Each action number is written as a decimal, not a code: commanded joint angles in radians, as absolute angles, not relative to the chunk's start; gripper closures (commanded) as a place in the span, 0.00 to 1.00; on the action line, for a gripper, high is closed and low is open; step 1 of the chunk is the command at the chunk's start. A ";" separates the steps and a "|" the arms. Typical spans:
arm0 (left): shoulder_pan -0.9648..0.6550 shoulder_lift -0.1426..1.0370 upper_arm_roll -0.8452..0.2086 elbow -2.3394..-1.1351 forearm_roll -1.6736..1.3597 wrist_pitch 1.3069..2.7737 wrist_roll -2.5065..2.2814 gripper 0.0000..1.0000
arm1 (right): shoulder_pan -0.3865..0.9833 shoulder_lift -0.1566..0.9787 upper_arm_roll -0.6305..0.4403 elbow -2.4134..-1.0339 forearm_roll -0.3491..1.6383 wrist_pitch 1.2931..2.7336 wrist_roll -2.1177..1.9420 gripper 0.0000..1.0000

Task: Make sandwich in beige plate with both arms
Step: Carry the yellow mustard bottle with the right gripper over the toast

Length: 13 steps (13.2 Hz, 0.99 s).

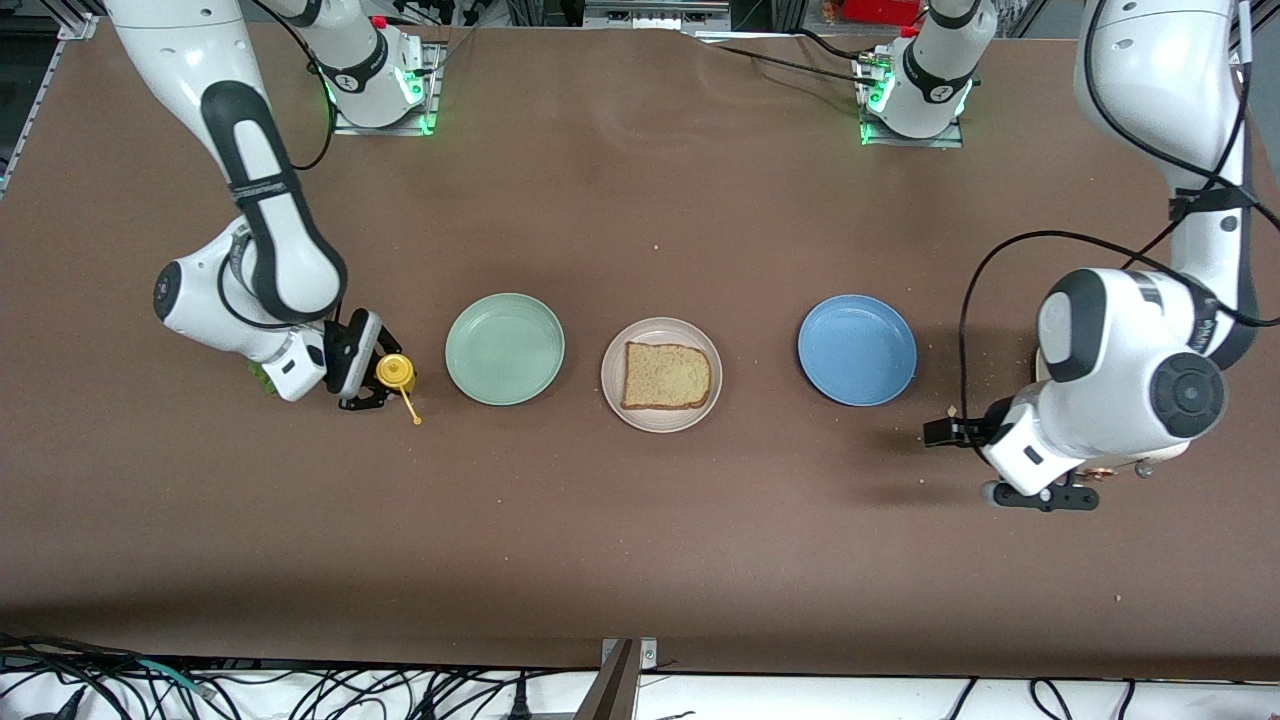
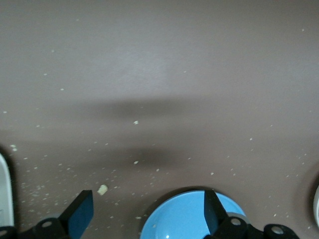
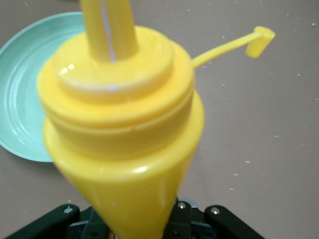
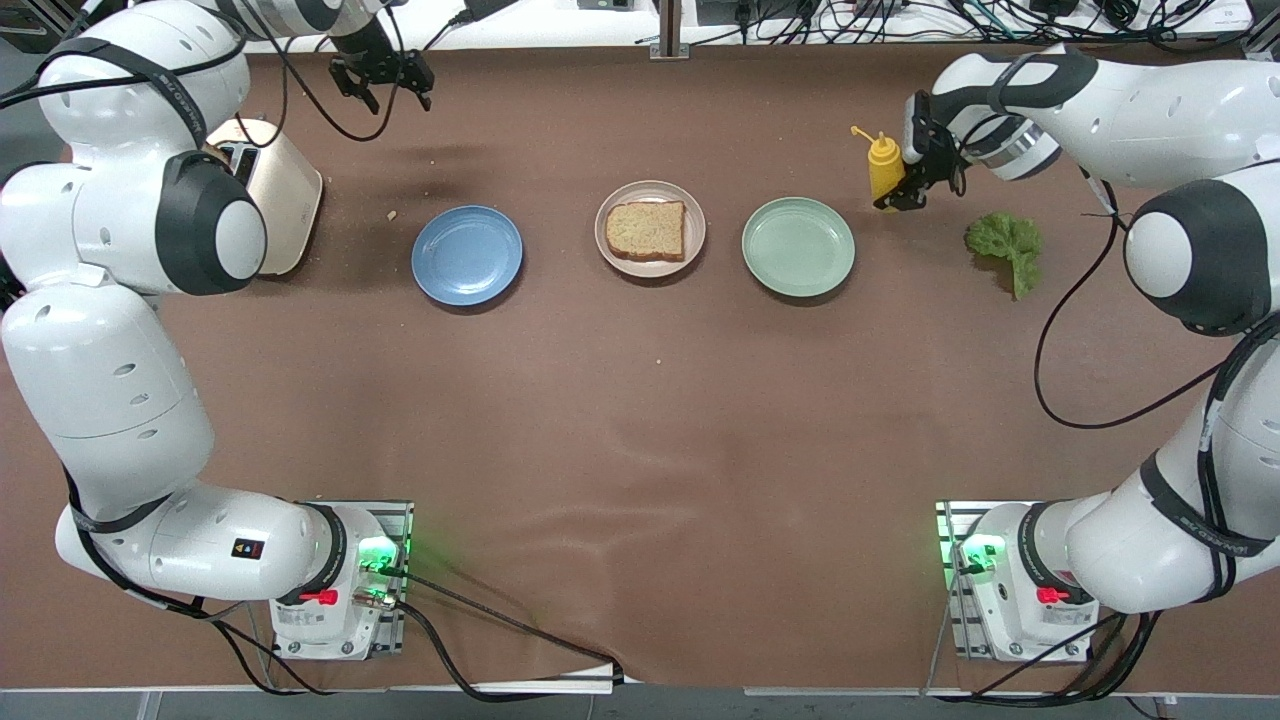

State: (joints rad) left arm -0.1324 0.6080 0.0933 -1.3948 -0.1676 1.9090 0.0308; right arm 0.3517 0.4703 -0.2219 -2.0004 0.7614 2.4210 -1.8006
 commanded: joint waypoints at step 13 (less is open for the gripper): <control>-0.012 0.485 0.092 -1.410 0.043 1.773 0.232 0.01 | 0.759 0.540 -0.227 -1.786 -0.363 2.227 -0.536 1.00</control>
